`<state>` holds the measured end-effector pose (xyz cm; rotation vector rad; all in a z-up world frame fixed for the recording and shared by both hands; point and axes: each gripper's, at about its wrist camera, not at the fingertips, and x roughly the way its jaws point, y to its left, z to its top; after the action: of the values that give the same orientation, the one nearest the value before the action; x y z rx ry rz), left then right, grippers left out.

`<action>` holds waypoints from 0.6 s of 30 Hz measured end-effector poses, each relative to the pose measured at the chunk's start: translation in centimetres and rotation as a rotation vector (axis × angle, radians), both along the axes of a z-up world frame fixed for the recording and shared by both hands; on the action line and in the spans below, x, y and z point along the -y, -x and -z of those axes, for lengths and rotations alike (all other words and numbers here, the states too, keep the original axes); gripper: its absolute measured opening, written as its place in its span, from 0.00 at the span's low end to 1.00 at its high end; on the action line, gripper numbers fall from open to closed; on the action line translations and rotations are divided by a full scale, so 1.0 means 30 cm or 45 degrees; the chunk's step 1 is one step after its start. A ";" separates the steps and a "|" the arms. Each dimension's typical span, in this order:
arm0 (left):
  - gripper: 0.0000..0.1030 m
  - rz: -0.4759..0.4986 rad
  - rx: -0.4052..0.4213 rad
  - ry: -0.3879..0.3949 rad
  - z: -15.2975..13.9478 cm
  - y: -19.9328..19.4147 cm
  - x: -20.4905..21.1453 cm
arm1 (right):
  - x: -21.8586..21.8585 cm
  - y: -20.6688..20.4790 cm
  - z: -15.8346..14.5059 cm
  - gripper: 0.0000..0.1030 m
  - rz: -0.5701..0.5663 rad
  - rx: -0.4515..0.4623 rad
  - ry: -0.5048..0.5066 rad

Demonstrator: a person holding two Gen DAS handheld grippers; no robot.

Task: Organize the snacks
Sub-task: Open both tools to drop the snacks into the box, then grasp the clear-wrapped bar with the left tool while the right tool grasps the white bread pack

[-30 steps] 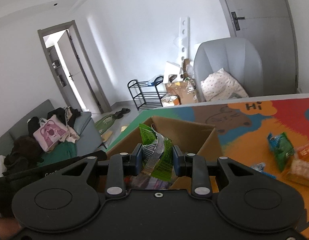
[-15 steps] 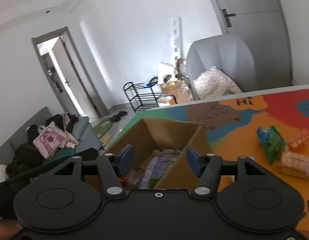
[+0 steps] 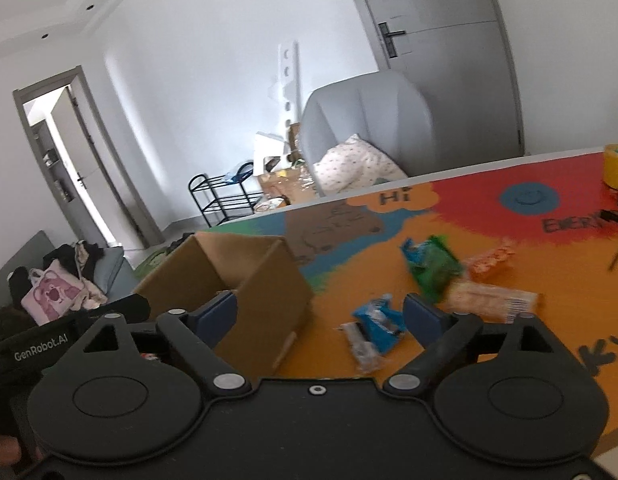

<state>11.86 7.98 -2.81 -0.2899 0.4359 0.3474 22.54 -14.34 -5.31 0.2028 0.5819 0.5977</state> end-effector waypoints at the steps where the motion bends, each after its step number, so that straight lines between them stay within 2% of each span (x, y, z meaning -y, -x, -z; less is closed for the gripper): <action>1: 0.98 0.011 -0.005 -0.006 -0.001 -0.006 0.014 | 0.015 0.000 0.002 0.96 0.009 0.002 -0.003; 3: 0.99 0.040 -0.010 -0.008 0.001 -0.011 0.037 | 0.046 0.000 0.008 1.00 0.024 0.005 -0.012; 18: 1.00 0.231 -0.048 0.034 0.042 -0.049 0.207 | 0.237 -0.006 0.062 1.00 0.125 -0.018 0.005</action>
<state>13.33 1.79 -4.07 -0.2681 0.5008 0.1702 22.72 -21.44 -7.19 0.2306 0.5837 0.5006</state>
